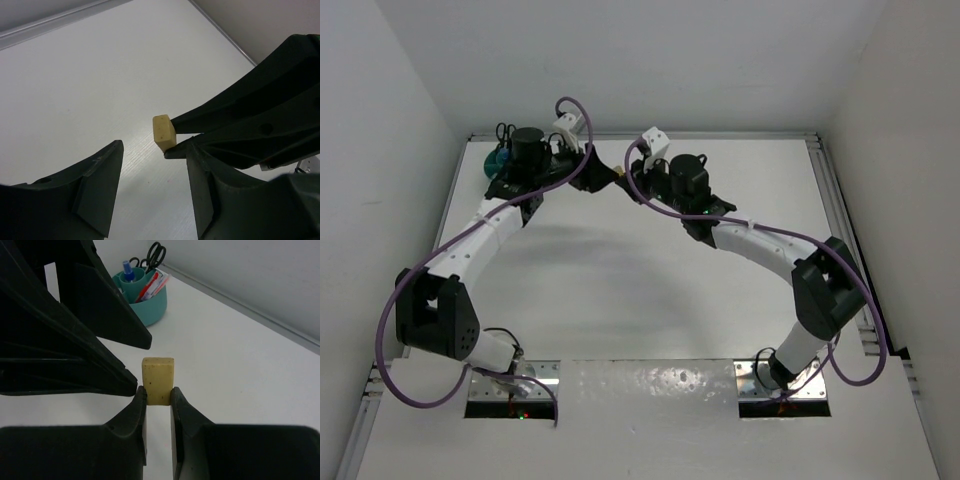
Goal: Sort the stationery into containers
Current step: Pick up the stationery from the center of the board, then place the stationery in the storage box.
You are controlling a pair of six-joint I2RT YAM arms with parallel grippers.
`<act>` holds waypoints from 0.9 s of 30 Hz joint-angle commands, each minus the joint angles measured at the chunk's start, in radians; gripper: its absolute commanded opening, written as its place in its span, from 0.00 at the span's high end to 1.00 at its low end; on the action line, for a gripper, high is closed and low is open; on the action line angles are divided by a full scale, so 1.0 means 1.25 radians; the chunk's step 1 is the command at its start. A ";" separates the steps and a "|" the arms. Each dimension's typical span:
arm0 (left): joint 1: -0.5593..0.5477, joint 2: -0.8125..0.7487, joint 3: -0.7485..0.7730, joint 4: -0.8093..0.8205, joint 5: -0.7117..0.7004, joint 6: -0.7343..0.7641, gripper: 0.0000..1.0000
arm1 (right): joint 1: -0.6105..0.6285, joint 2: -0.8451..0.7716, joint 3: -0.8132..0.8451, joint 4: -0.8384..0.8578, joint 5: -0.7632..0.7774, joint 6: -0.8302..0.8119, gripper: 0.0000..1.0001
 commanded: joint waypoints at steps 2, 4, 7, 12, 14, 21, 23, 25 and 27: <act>-0.012 -0.020 -0.005 0.088 -0.059 -0.041 0.50 | 0.017 -0.002 0.037 0.052 -0.017 0.004 1.00; -0.012 -0.014 -0.005 0.096 -0.078 -0.050 0.52 | 0.020 -0.006 0.037 0.048 -0.015 0.000 1.00; -0.013 -0.008 0.001 0.109 -0.075 -0.055 0.58 | 0.027 -0.010 0.034 0.041 -0.014 -0.008 1.00; -0.027 0.000 -0.001 0.108 -0.072 -0.059 0.74 | 0.028 -0.017 0.027 0.045 -0.009 -0.010 1.00; -0.032 0.001 -0.001 0.091 -0.072 -0.057 0.77 | 0.028 -0.024 0.023 0.049 -0.003 -0.012 1.00; -0.035 -0.010 -0.008 0.074 -0.051 -0.054 0.67 | 0.029 -0.022 0.029 0.029 0.036 -0.030 1.00; -0.035 -0.011 -0.009 0.070 -0.056 -0.051 0.68 | 0.029 -0.030 0.018 0.045 0.040 -0.031 1.00; -0.034 -0.013 -0.012 0.069 -0.059 -0.051 0.71 | 0.029 -0.034 0.016 0.049 0.040 -0.030 1.00; -0.035 -0.011 -0.013 0.068 -0.057 -0.052 0.72 | 0.028 -0.034 0.018 0.050 0.046 -0.035 1.00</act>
